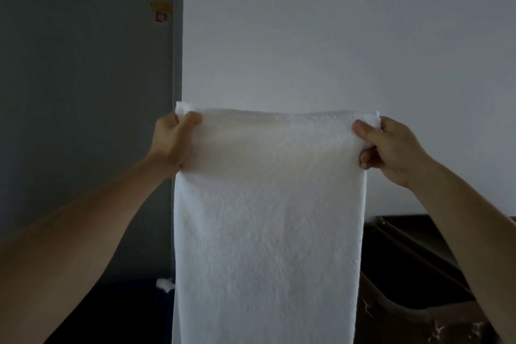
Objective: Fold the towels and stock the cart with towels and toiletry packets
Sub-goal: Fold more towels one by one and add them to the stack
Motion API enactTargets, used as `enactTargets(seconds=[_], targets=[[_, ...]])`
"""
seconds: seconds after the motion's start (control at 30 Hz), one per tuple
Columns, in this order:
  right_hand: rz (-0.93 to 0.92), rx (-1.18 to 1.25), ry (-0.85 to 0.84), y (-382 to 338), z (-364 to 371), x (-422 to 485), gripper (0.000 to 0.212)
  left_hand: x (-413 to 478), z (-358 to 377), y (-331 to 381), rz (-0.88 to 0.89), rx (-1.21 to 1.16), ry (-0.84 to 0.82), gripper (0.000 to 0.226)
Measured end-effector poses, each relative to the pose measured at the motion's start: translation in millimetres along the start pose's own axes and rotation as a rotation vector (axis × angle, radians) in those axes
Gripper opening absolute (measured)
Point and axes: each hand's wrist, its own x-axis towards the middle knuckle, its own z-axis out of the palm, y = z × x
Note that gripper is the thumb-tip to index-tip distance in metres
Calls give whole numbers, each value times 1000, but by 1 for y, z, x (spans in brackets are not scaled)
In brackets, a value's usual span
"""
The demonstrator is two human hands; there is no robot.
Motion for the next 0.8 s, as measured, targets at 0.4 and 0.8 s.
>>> enactTargets(seconds=[0.4,0.8], targets=[[12,-113,44,46,7,21,15,30,-6,-56,-101,330,-225,27],[-178,-34,102,51,1,88,20,62,43,-17,-73,85,59,9]])
